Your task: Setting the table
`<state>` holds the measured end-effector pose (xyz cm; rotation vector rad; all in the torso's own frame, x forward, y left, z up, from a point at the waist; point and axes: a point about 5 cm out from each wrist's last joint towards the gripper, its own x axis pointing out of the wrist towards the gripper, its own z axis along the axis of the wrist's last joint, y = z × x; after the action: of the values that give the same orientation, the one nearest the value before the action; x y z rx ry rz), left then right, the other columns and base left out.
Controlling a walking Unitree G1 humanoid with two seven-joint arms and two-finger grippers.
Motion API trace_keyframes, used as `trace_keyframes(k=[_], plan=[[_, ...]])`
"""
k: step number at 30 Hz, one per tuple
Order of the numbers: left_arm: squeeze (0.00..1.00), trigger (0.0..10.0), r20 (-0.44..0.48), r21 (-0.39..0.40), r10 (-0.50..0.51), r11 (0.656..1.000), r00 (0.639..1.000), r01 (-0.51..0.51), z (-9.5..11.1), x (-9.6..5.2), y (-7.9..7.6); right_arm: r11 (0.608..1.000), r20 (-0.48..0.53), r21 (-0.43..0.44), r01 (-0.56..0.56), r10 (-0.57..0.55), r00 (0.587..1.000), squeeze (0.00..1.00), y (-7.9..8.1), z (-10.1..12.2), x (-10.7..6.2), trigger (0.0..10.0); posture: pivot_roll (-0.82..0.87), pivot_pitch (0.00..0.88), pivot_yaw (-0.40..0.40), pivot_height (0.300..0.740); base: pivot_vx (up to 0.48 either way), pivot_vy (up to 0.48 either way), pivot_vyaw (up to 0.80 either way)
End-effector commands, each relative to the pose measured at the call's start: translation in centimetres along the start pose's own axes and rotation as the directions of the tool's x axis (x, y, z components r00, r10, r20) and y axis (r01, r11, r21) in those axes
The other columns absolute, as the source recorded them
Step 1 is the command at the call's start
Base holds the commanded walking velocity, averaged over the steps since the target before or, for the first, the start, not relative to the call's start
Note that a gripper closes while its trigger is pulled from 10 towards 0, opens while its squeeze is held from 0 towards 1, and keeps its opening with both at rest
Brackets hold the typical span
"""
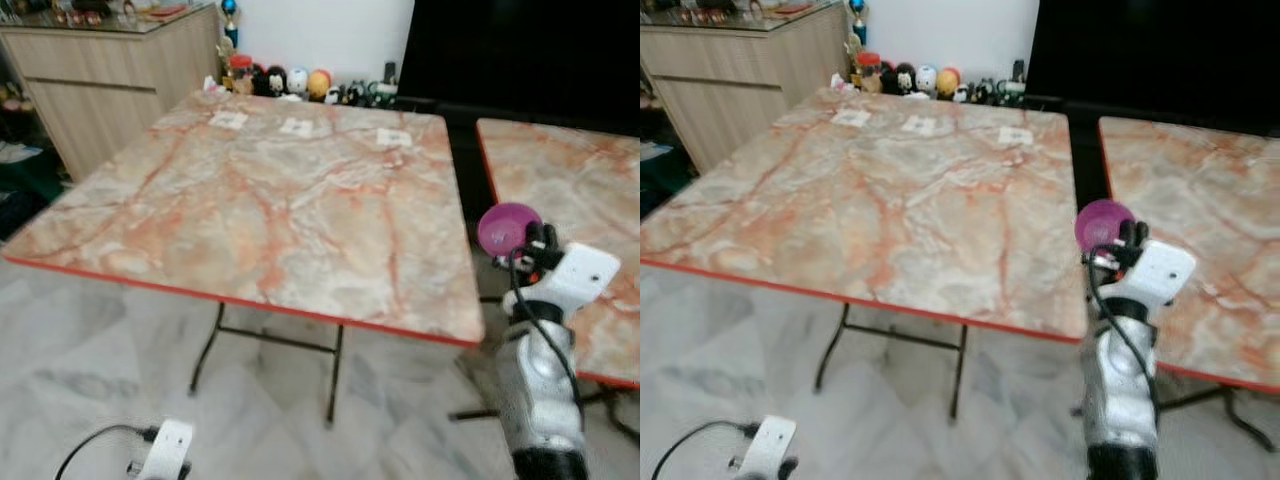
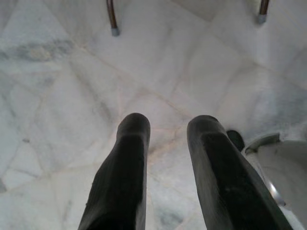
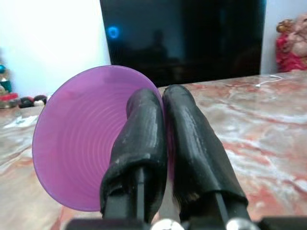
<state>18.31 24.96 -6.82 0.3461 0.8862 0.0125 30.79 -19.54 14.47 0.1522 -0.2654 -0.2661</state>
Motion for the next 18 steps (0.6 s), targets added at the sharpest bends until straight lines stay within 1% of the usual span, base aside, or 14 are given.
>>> trace_keyframes(k=[1, 18], plan=[[0.00, 10.0, 0.007, 0.000, -0.003, 1.000, 1.000, 0.003, 0.29, 0.08, -0.10, 1.000, 0.021, -0.008, 0.020, -0.020, 1.000, 0.00, -0.65, 0.54, 0.24, 10.0, 0.10, 0.000, -0.022, 0.740, 0.000, -0.469, 0.00], [0.00, 10.0, 0.002, -0.004, -0.001, 1.000, 1.000, 0.001, 0.22, 0.07, 0.03, 1.000, 0.014, -0.003, 0.026, -0.026, 1.000, 0.00, -0.58, 0.30, 0.11, 10.0, 0.11, 0.000, -0.022, 0.740, 0.000, -0.464, 0.00]])
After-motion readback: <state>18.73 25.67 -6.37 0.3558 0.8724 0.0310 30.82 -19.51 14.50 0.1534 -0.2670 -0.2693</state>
